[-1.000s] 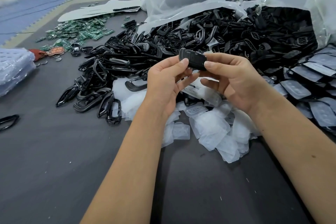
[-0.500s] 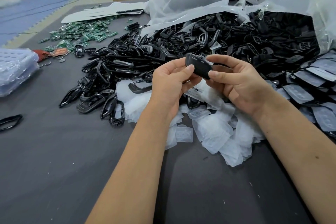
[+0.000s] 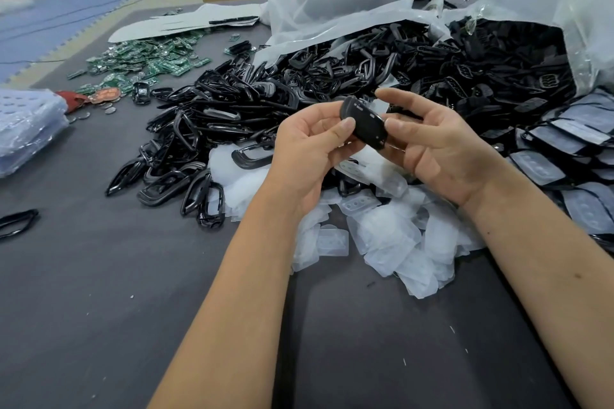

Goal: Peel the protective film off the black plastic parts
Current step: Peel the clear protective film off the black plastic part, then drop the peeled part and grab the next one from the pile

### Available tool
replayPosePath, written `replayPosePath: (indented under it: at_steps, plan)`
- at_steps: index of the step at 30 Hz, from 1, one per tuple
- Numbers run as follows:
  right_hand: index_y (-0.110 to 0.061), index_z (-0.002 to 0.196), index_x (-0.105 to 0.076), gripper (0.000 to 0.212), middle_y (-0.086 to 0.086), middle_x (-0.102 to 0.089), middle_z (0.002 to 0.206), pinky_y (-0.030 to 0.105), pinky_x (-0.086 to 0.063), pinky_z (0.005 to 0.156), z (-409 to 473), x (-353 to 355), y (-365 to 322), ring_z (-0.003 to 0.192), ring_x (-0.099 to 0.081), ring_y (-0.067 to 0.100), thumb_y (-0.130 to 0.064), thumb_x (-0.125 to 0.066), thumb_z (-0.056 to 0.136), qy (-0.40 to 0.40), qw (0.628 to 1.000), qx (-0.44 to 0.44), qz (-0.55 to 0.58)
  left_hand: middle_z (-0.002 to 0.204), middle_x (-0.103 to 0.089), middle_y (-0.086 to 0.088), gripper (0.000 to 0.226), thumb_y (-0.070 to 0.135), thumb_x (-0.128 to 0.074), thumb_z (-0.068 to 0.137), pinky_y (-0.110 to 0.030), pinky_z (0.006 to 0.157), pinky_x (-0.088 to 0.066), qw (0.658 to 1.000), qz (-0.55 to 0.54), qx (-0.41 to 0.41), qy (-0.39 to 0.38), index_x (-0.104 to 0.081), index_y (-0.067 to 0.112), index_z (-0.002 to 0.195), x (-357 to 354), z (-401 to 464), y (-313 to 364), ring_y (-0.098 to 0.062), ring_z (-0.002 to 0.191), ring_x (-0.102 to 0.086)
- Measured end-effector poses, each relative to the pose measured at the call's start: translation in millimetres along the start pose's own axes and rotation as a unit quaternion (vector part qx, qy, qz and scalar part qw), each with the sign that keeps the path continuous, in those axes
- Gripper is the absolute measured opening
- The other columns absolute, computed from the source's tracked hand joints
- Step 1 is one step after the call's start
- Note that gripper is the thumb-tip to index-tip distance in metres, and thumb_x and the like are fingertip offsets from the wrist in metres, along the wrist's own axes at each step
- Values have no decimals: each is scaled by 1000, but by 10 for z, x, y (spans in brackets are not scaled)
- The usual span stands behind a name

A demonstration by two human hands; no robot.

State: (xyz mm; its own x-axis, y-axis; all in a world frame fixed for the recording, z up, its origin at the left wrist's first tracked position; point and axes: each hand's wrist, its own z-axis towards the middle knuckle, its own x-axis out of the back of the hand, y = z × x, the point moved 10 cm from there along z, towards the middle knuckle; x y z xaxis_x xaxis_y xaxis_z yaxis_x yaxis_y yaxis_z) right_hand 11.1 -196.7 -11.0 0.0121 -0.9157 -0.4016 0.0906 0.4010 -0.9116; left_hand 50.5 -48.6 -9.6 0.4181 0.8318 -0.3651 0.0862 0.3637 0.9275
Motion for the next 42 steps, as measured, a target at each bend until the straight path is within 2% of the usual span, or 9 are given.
replayPosePath:
  at_steps: [9, 18, 23, 27, 29, 32, 35, 38, 42]
  plan:
    - [-7, 119, -69, 38, 3, -78, 90, 24, -60, 76, -17, -57, 11, 87, -76, 15, -1, -66, 82, 9, 1000, 10, -6, 104, -76, -17, 21, -3, -61, 99, -32, 85, -61, 999, 30, 15, -35, -67, -3, 119, -25, -27, 2, -22, 93, -74]
    - [-5, 119, -68, 39, 3, -75, 82, 29, -61, 74, -65, -85, -101, 80, -73, 17, 1, -67, 81, 25, 998, 56, -1, 100, -75, -16, 10, 2, -58, 102, -32, 79, -60, 998, 43, 22, -26, -68, -1, 104, -84, -78, -18, -23, 90, -73]
    - [-7, 122, -69, 37, 1, -72, 84, 30, -60, 80, -119, -104, -233, 84, -72, 16, 8, -69, 88, 14, 988, 42, -149, 100, -72, -21, 10, 0, -57, 102, -35, 81, -62, 997, 79, 19, -13, -66, -4, 105, -69, -114, 1, -25, 87, -71]
    - [-9, 135, -62, 56, 10, -67, 96, 37, -61, 89, -236, -116, -380, 93, -68, 22, 22, -61, 89, -14, 968, 36, -248, 86, -74, -18, 6, -1, -65, 98, -36, 77, -63, 982, 183, -37, -38, -68, 2, 95, -217, -126, 120, -24, 80, -73]
    - [-13, 135, -62, 63, 8, -69, 94, 38, -61, 86, -336, -30, -520, 90, -69, 24, 26, -60, 86, 3, 938, 54, -343, 81, -72, -17, 10, -4, -70, 93, -37, 76, -64, 956, 275, -87, -53, -69, 5, 89, -382, -135, 174, -23, 77, -72]
    - [-24, 127, -68, 71, -4, -74, 100, 43, -59, 94, -480, 75, -730, 100, -71, 13, 24, -47, 79, 7, 849, 51, -526, 76, -69, 4, 22, -3, -75, 86, -30, 73, -58, 888, 432, -153, -46, -70, 17, 81, -684, -170, 169, -16, 79, -68]
    - [-27, 120, -72, 72, -7, -74, 104, 40, -57, 96, -623, 179, -928, 105, -68, 6, 20, -42, 74, 22, 800, 46, -597, 76, -67, -3, 11, -7, -74, 82, -35, 68, -50, 821, 510, -249, -59, -73, 3, 84, -1096, -250, 231, -24, 74, -61]
    - [-21, 121, -72, 65, -3, -76, 104, 39, -54, 100, -772, 387, -1182, 104, -70, 13, 17, -42, 78, 87, 764, 57, -637, 73, -56, -7, 7, -5, -68, 81, -43, 63, -43, 741, 583, -319, -97, -71, 1, 82, -1669, -251, 214, -29, 69, -53]
    - [-20, 123, -72, 46, 9, -76, 111, 39, -52, 96, -986, 674, -1497, 108, -68, 30, 5, -52, 90, 196, 685, 94, -695, 95, -68, -1, 15, 17, -62, 92, -36, 74, -49, 661, 653, -353, -110, -75, 19, 99, -2387, -159, 96, -23, 92, -65]
